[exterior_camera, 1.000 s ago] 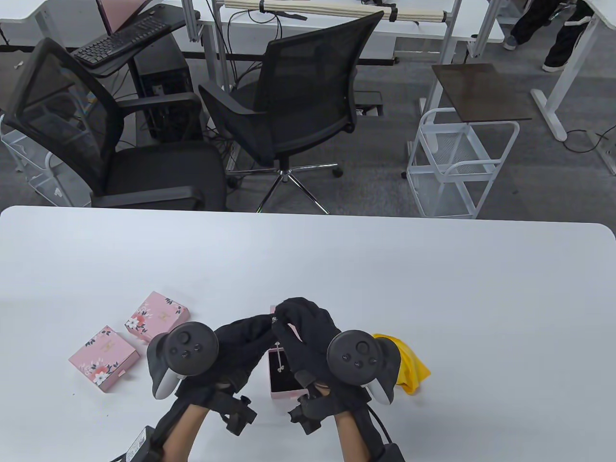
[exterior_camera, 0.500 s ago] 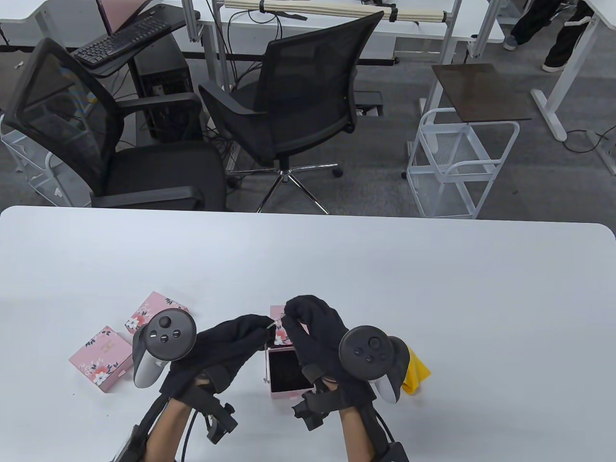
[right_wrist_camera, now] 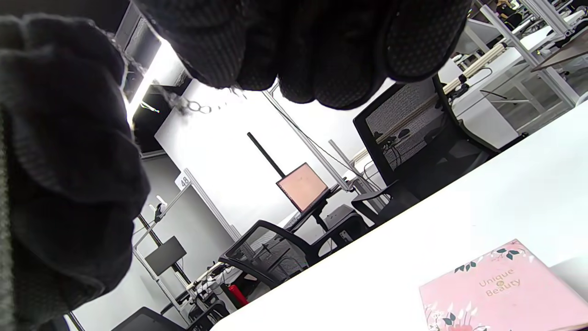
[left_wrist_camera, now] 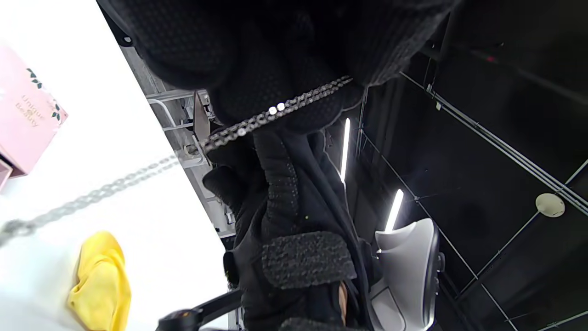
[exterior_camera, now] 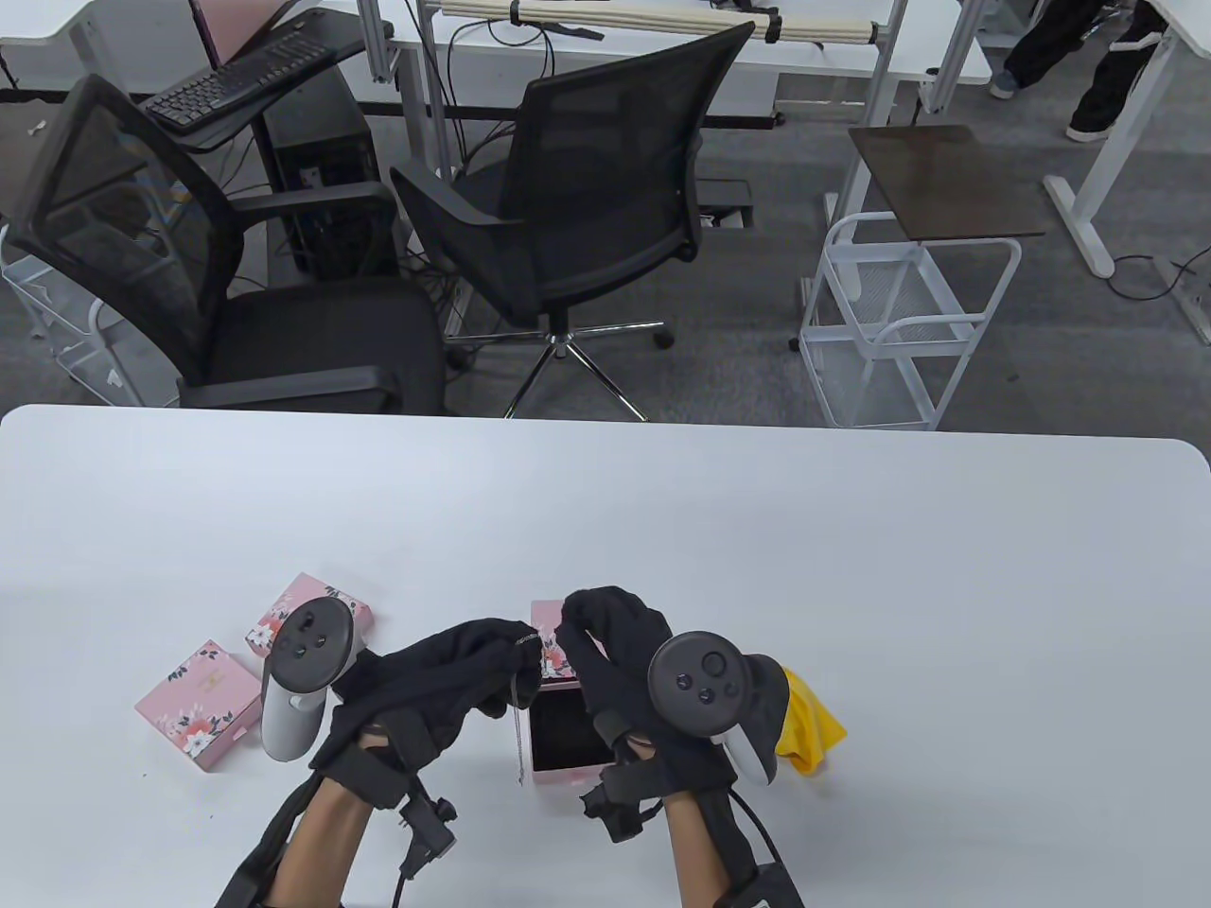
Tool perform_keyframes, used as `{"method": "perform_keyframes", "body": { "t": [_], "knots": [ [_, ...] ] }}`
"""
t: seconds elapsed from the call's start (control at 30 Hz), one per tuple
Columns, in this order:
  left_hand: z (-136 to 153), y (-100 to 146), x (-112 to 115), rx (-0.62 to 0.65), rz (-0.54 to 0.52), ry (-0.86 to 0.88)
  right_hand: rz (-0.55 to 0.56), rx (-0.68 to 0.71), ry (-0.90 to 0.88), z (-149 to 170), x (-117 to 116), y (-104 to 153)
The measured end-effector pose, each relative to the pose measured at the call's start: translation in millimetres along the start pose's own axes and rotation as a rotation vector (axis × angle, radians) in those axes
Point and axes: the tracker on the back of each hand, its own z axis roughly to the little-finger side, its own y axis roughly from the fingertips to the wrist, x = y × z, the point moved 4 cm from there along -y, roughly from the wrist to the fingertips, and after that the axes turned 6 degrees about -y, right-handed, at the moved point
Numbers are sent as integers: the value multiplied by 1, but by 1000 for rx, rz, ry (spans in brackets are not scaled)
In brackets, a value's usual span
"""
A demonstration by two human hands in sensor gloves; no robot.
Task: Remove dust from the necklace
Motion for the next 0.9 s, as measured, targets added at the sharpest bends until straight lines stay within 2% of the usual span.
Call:
{"method": "perform_keyframes", "body": {
  "t": [0.17,0.37,0.43,0.53,0.73,0.9],
  "knots": [
    [0,2,-4,5,-53,16,24,1,28,-5,4,3],
    [4,3,-8,-17,-117,40,97,85,-43,-28,15,13],
    [6,3,-9,-22,-130,54,82,109,-52,-36,15,15],
    [8,4,-9,-22,-148,107,41,129,-23,-48,11,19],
    [8,5,-9,-23,-194,108,3,80,188,-61,-1,23],
    [5,6,-6,-23,-225,88,85,74,218,-62,-16,24]
  ]
}}
